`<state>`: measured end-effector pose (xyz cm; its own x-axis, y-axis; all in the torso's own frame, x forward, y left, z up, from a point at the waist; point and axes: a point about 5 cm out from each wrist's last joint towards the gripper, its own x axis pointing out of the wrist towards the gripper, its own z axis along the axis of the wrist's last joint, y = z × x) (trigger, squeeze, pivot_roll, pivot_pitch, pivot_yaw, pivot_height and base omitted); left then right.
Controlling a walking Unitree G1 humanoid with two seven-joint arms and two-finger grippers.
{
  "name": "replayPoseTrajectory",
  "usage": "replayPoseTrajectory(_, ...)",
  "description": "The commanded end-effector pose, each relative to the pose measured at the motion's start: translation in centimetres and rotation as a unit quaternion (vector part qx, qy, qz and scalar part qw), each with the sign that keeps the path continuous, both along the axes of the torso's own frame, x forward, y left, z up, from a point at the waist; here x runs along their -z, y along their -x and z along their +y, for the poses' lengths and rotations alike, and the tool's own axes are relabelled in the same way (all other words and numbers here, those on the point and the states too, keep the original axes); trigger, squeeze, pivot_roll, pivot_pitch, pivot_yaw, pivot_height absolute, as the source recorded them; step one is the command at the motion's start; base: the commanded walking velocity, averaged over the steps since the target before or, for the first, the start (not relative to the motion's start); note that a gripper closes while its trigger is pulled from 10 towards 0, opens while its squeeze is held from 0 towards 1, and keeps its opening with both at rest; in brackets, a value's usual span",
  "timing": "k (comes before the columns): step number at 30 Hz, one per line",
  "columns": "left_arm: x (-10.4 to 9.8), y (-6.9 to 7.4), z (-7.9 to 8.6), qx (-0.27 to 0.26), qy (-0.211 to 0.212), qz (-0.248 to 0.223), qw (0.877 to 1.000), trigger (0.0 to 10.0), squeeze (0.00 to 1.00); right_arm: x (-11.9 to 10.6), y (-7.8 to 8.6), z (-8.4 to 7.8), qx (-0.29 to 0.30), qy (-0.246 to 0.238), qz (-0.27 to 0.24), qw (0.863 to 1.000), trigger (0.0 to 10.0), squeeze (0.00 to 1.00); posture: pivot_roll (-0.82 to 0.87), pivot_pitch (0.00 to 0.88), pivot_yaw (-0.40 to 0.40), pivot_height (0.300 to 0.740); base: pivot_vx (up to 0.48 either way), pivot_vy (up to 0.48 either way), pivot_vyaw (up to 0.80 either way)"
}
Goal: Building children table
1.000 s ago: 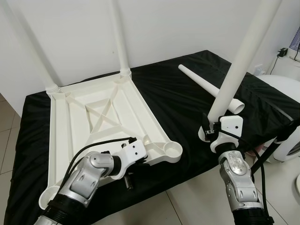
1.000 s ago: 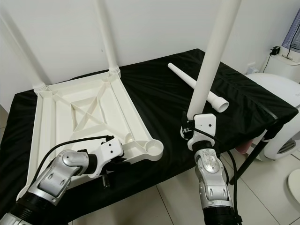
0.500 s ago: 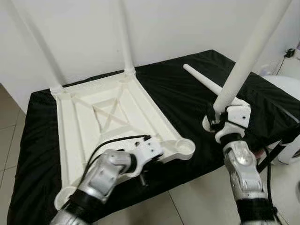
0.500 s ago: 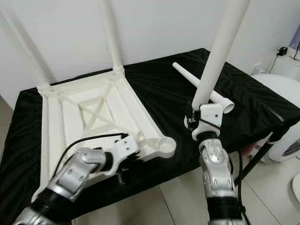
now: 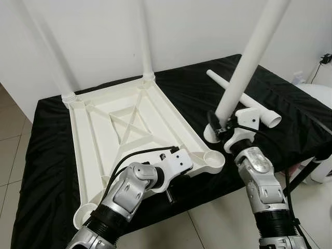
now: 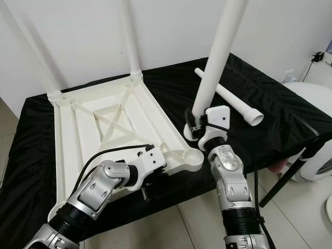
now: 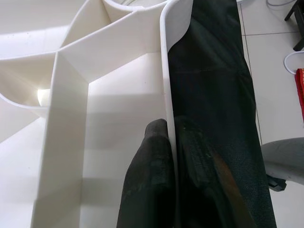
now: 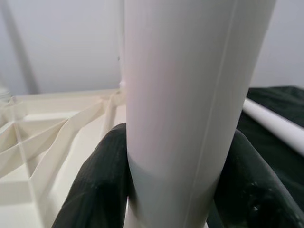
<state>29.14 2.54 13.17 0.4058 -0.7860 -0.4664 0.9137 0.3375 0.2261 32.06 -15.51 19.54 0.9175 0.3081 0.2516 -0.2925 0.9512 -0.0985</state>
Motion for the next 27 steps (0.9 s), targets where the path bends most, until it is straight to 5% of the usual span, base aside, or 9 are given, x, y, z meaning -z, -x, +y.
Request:
replayPoseTrajectory(1, -1.8, -0.5, -0.5, -0.03, 0.019, -0.072, 0.997, 10.0, 0.0, 0.3, 0.2, 0.7, -0.023, 0.0, 0.012, 1.0, 10.0, 0.0, -0.12, 0.021, 0.093, 0.74, 0.0, 0.0, 0.0)
replayPoseTrajectory(27, -1.8, -1.2, -0.1, -0.044, 0.015, -0.091, 0.995, 10.0, 0.0, 0.2, 2.8, 0.6, -0.115, 0.063, 0.096, 0.987, 10.0, 0.0, -0.13, 0.037, 0.087, 0.74, 0.0, 0.0, 0.0)
